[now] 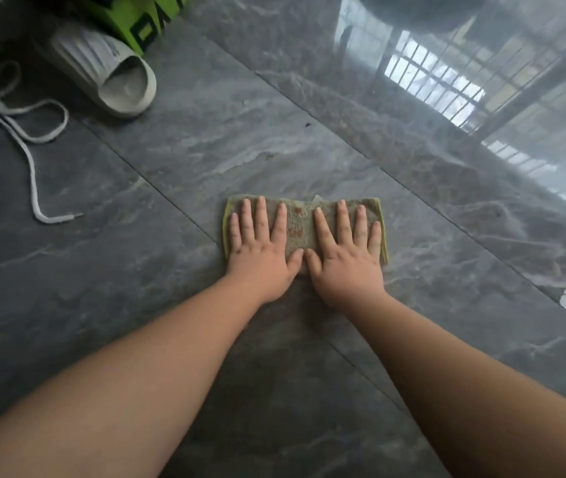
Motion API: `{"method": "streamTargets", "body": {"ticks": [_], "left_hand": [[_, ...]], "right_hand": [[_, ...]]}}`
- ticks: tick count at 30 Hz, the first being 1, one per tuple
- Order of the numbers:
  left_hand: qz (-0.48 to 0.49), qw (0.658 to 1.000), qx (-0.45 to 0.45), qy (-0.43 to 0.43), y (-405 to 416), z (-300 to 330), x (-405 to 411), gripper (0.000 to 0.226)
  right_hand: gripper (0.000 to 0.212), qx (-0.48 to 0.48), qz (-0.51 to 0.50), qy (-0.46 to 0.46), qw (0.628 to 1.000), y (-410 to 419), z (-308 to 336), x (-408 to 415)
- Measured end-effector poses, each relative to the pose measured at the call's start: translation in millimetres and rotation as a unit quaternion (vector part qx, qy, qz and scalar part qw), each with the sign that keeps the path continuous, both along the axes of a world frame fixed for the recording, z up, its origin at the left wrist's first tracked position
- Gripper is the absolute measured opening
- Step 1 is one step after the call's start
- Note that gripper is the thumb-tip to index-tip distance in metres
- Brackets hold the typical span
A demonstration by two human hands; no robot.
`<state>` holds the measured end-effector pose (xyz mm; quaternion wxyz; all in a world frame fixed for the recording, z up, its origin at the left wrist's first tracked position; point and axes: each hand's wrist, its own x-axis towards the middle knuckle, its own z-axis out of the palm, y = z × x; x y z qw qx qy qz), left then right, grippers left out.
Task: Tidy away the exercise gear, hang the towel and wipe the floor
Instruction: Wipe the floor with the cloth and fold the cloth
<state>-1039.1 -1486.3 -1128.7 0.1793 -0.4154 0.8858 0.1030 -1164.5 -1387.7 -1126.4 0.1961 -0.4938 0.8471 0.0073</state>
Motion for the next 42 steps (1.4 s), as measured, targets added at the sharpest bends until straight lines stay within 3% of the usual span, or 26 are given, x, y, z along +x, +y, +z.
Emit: {"method": "streamTargets", "body": {"ticks": [9,15,21,28,35,42], "left_hand": [[0.016,1.0,0.0,0.006,-138.9,-0.7,-83.6,0.084],[-0.001,1.0,0.002,0.004,-173.0,0.0,-97.6,0.086],[0.001,1.0,0.012,-0.001,-154.7,4.6,-82.0,0.088],[0.04,0.998,0.033,-0.021,-80.2,9.4,18.8,0.088],[0.164,0.986,0.019,-0.018,-17.4,9.4,125.6,0.085],[0.285,0.958,-0.019,0.012,25.0,-1.3,115.9,0.086]], "right_hand": [[0.071,0.024,0.005,0.002,1.0,-144.0,-1.4,-87.1],[0.074,0.043,0.011,0.012,0.999,-174.8,-1.2,-99.8],[0.074,0.04,0.033,0.006,0.999,-148.2,1.8,-81.0],[0.076,0.036,0.085,-0.03,0.995,-74.5,7.9,11.1],[0.067,0.026,0.192,-0.064,0.979,-60.4,10.7,84.1],[0.063,-0.025,0.25,-0.019,0.968,-51.3,0.5,85.7]]}}
